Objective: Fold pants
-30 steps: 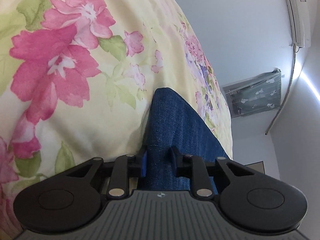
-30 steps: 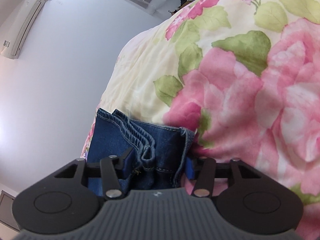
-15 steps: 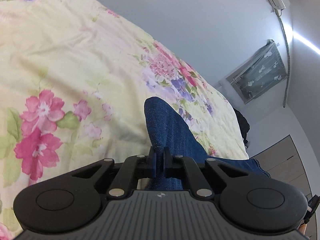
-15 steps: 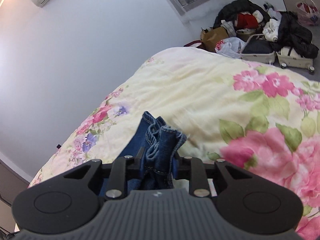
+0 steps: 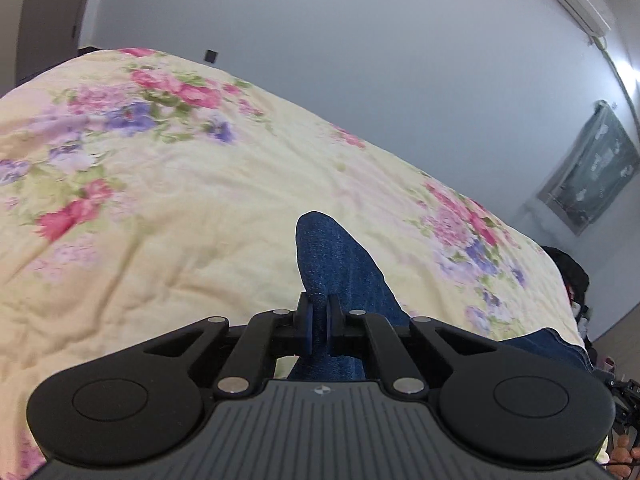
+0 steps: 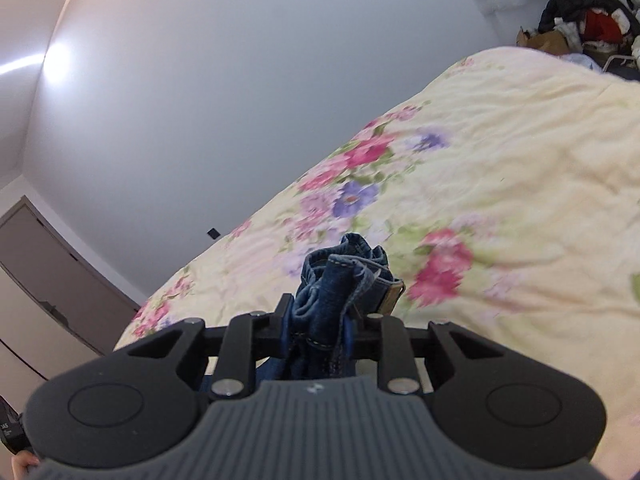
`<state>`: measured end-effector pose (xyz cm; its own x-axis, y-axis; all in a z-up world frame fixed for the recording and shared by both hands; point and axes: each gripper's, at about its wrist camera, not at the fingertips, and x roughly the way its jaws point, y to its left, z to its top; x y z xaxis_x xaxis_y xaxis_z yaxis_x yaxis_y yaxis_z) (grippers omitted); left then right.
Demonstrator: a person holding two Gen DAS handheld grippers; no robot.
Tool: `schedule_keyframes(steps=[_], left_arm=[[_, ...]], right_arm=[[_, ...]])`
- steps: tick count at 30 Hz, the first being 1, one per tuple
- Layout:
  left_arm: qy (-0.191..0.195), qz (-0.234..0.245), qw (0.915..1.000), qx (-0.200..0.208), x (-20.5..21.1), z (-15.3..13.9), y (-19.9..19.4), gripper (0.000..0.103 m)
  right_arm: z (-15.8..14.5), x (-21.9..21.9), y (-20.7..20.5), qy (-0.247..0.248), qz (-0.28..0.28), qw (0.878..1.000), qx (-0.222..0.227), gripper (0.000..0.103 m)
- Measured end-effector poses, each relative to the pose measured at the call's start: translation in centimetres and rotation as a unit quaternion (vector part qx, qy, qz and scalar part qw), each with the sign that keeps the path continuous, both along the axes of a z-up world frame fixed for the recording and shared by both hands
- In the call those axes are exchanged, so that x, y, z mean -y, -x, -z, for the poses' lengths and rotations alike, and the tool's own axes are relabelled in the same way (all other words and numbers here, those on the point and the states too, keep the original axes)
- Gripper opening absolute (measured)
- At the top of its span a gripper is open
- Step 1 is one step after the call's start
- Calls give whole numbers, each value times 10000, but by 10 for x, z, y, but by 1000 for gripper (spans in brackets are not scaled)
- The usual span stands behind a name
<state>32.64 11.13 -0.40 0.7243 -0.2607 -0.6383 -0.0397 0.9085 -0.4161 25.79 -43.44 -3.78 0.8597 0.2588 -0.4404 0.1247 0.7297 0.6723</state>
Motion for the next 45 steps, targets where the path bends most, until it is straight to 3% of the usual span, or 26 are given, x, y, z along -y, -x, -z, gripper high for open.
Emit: schedule_keyframes(steps=[5,7,10,14,17,21,24,27,31,34,36,40,42,45], left_arm=[[-97,-319,9988,-361,-46,43,6,6],[-122,-398,9979,-494,-56,70,6,6],[52,-516,9963,-686,-66,107,2,6],[-126,-472,9962,-714,-63,136,-3,7],[-57,-441,9961,-766,-67,148,-3,15],[-110,-488,9953,-829,-74,138,3,33],[-560,-410,9952,-689,-68,113,19,33],[-961,-26,9946,-384,-54,86,46,32],[-1199,332,9914,-398,-39,74,72,22],[-1353,434,9888,-462,-29,82,79,19],[-1392,418,9874,-625,-27,93,79,16],[-1472,460,9843,-862,-26,110,79,15],[-1687,520,9776,-1146,-22,119,75,14],[-2020,635,9677,-1367,-13,127,71,13]], right_arm=[[50,-54,27,-124,-97,9996,-221,19],[77,-55,43,-5,73,9990,-444,19],[115,-38,54,-334,366,9951,-851,19],[134,-42,52,-28,367,9952,-911,18],[141,-46,48,170,333,9944,-993,19],[141,-46,49,312,336,9940,-995,25],[130,-50,57,670,467,9929,-866,38],[112,-59,69,1250,650,9882,-607,42],[84,-83,88,2585,1054,9602,29,42],[72,-96,96,2738,634,9572,689,30],[75,-106,91,2767,183,9583,692,16],[95,-116,70,2999,-266,9536,-46,9],[106,-111,62,2887,-298,9560,-432,0],[116,-112,58,2899,-436,9537,-679,0]])
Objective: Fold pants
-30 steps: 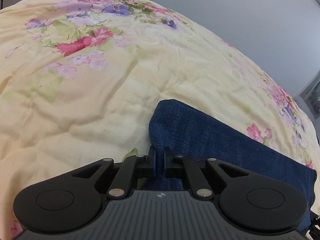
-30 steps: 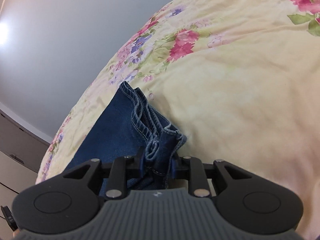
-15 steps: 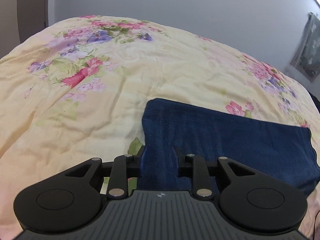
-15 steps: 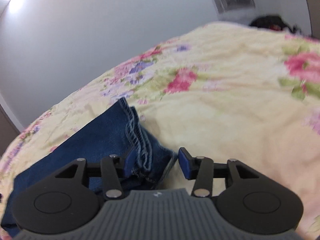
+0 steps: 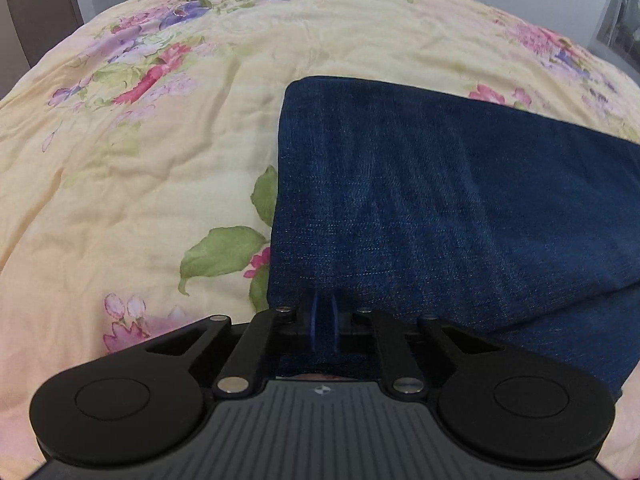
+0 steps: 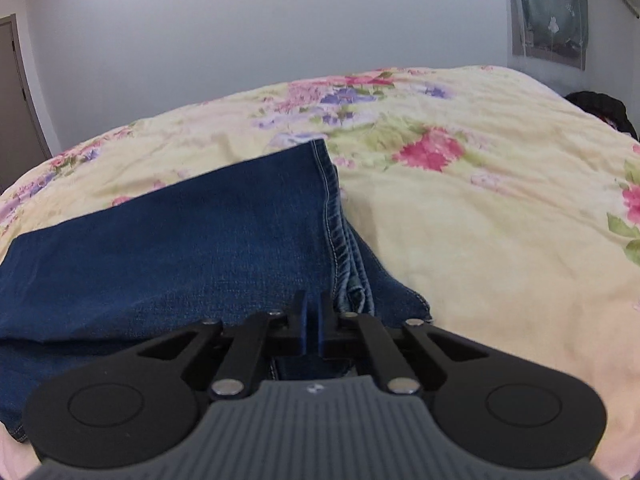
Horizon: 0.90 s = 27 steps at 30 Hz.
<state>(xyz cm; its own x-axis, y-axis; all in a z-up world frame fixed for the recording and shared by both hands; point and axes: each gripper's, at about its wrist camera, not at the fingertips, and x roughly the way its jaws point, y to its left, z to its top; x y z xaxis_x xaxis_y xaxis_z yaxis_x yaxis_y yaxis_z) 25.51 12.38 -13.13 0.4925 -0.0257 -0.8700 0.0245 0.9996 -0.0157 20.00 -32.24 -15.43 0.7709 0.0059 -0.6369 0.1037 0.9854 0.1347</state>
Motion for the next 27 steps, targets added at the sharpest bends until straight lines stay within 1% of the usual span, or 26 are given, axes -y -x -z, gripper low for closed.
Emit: schedule_keyframes(steps=[3,5,6,7,8,9,11,12,14,16,17,19,21,25,27], left_arm=[[-167,-39,9998,-35,6,-4,-1,13],[-76,-2,9999,133,4,-12,2,13],[68,19,9996,291,0,-18,5,17],[254,12,9987,452,-6,-25,6,27],[469,-75,9971,588,-13,-31,6,33],[606,-183,9958,662,-20,-34,3,39],[785,-371,9936,719,-34,-37,-7,39],[886,-449,9925,713,-40,-36,-13,40],[1218,-573,9887,655,-52,-32,-26,45],[1621,-676,9825,621,-63,-25,-39,54],[1792,-730,9793,603,-67,-21,-44,55],[2029,-856,9738,571,-75,-10,-53,56],[2315,-970,9666,524,-83,2,-58,57],[3031,-981,9469,444,-95,24,-62,57],[3294,-957,9382,451,-99,31,-63,56]], right_arm=[[2,-7,2,224,-54,9997,-24,0],[-1,-5,4,160,-27,9999,40,0],[-5,-4,7,126,-1,9998,120,0],[-11,-4,10,138,11,9996,240,0],[-18,-7,13,194,-16,9992,356,1],[-22,-11,13,266,-82,9986,440,6],[-32,-26,11,401,-321,9972,542,6],[-36,-34,7,385,-443,9967,555,6],[-42,-55,-4,207,-728,9956,544,5],[-43,-73,-17,51,-948,9943,495,3],[-43,-83,-24,16,-1046,9934,473,3],[-41,-105,-42,-81,-1261,9912,387,1],[-39,-122,-63,-218,-1416,9894,240,0],[-31,-153,-110,-224,-1645,9861,-7,0],[-25,-164,-136,-206,-1655,9859,-156,0]])
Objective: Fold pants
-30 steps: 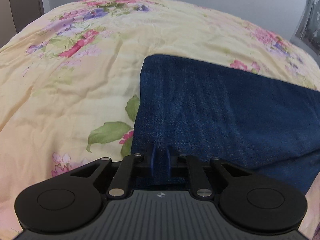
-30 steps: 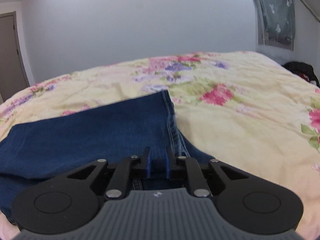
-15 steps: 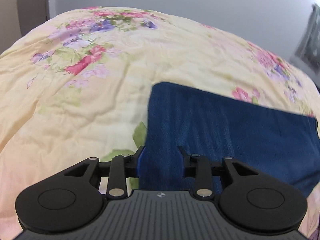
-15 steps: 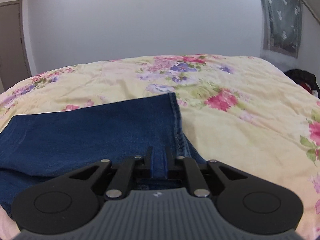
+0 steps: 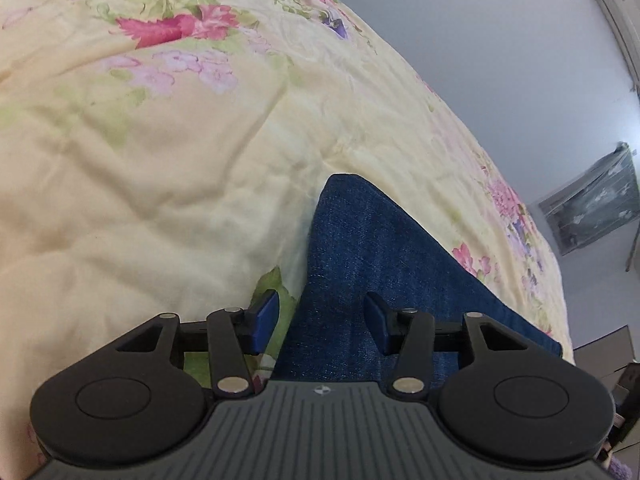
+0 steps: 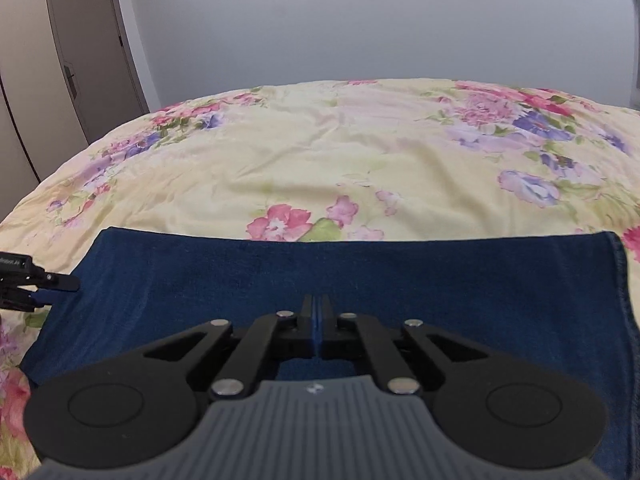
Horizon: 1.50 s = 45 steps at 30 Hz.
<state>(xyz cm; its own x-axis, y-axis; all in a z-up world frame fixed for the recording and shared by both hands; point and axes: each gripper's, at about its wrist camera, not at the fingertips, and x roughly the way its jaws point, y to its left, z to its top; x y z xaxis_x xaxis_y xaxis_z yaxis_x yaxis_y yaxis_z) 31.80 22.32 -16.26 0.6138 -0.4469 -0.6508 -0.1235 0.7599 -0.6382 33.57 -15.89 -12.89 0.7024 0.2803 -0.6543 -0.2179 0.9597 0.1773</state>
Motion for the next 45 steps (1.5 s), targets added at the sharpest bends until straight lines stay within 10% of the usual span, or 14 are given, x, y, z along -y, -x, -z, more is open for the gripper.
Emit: schedule_keyframes(steps=[14,32,45], left_arm=[[1190,195,9925,-212,-16,16,-1,56],[1017,-202,9943,-269,-9,18,17,50],[1114,-303,9933,-28,-13,17,22,12]], right_arm=[[31,-15,-75,-86,436,9967,-686,0],[29,-6,114,-264,284,9957,-836,0],[50,-7,134,-128,147,9983,-546,0]])
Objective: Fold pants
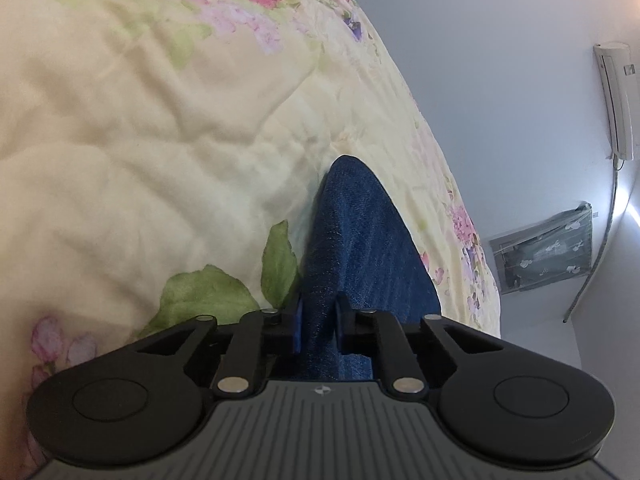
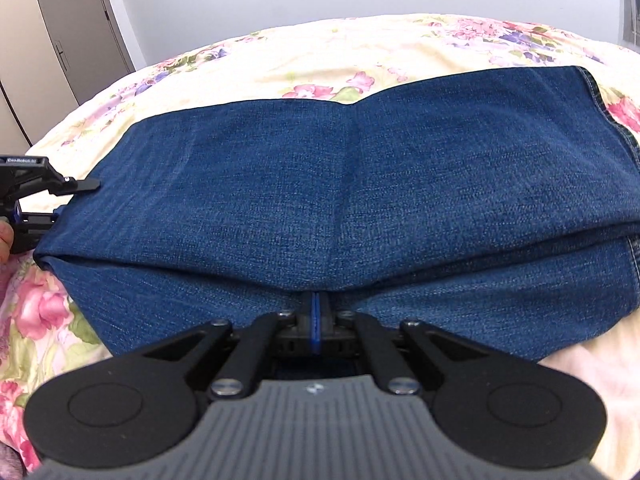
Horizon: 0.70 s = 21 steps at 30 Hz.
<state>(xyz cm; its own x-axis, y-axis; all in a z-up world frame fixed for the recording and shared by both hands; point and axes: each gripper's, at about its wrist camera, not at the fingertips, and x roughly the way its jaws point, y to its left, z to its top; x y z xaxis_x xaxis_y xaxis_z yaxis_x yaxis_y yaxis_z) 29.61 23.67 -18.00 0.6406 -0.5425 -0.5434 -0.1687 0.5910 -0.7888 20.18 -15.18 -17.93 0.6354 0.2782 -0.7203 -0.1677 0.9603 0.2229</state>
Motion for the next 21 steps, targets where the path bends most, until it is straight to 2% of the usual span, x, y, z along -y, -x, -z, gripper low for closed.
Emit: schedule_keyframes(steps=[2,5,9,15,19,21], left_arm=[[-362,38,9992,175,9,-21,0,10],[-706,136,9963,467,28,-61,-1,9],[-1291,397,9875,807,69,-126,-3,9],[-2151,809,9673,1070,172,-215,-5,9],[-2689,1160,9501,1079,259,-251,-7,9],[-2937,1304,9417,1002,303,-257,-13,9]], right_arm=[[-4,5,0,-109,-34,9999,-4,0],[-18,17,1,-279,-16,9996,66,0],[-46,48,7,-416,69,9985,338,0],[-75,121,17,-427,522,9953,689,0],[-78,177,26,-919,1157,9857,805,0],[-75,199,30,-1235,1420,9786,834,0]])
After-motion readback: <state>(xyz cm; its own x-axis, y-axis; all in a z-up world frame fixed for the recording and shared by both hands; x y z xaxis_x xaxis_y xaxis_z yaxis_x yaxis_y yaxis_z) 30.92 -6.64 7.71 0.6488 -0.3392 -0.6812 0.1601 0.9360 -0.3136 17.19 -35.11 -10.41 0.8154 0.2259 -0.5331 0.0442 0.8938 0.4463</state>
